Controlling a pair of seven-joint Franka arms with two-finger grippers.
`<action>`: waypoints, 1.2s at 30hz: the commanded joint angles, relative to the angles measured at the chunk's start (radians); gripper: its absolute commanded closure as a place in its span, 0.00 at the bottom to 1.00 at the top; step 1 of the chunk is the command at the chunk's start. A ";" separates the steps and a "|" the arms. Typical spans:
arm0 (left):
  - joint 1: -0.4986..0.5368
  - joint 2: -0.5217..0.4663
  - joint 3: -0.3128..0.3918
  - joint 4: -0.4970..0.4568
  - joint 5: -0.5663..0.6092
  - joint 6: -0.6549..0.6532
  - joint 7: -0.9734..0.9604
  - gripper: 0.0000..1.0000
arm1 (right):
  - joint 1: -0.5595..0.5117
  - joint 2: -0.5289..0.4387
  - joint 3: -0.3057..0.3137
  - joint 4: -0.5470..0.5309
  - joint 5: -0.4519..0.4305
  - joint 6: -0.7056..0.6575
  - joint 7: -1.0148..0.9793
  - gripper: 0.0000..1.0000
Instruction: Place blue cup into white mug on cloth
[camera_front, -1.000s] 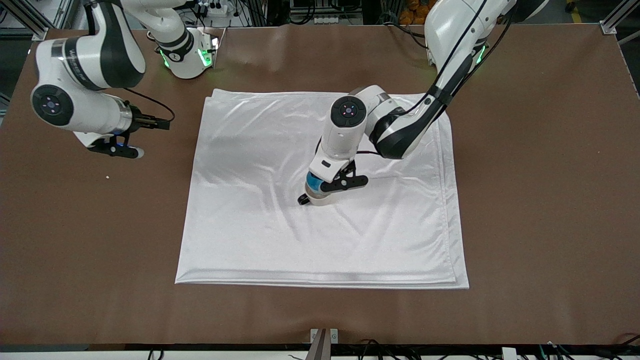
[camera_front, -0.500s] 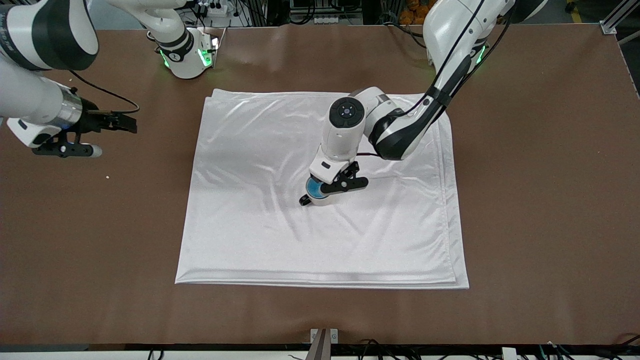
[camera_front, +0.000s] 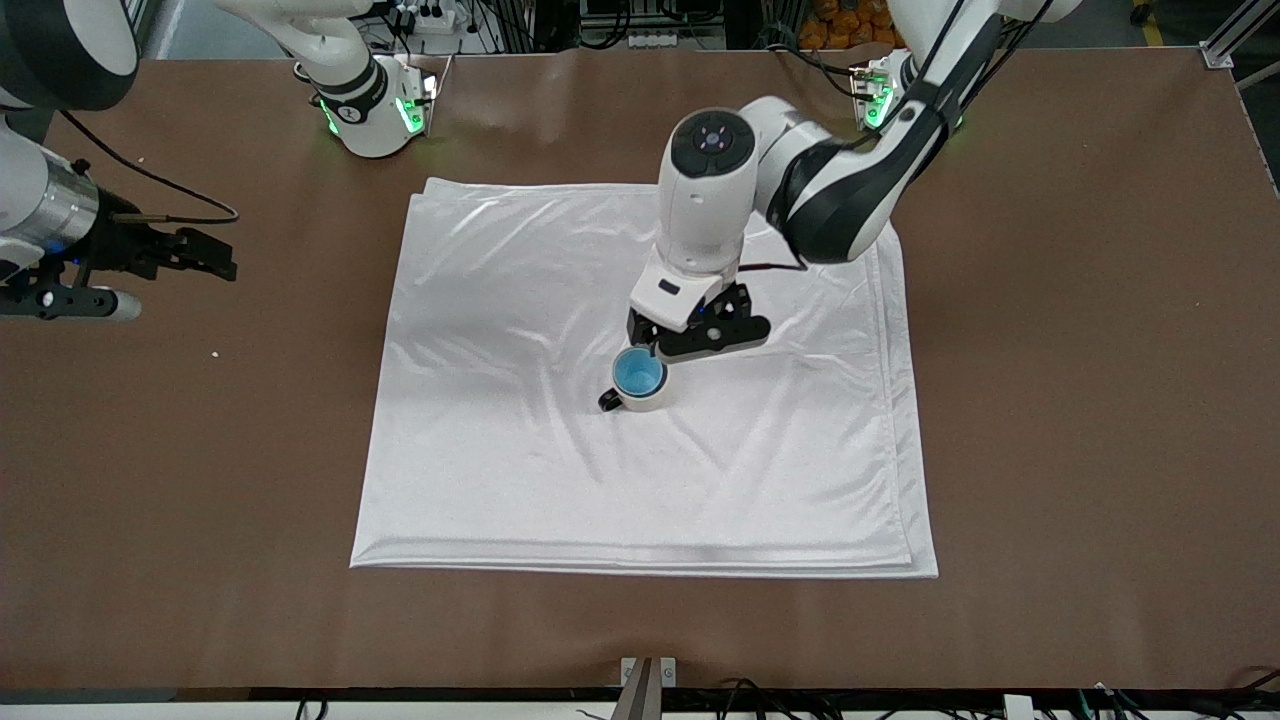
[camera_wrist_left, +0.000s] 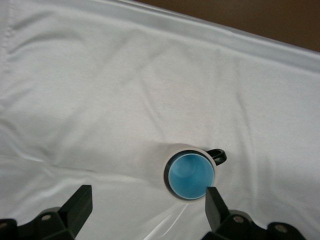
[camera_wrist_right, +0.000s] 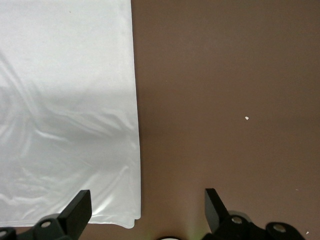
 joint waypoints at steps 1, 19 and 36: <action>0.047 -0.120 0.002 -0.032 0.013 -0.129 0.094 0.00 | -0.010 0.119 0.008 0.152 0.014 -0.035 -0.002 0.00; 0.474 -0.430 0.010 -0.037 -0.248 -0.471 0.729 0.00 | -0.010 0.056 0.010 0.255 0.015 -0.137 -0.009 0.00; 0.647 -0.444 0.010 -0.060 -0.251 -0.465 0.798 0.00 | -0.026 -0.016 0.002 0.170 0.040 -0.092 -0.012 0.00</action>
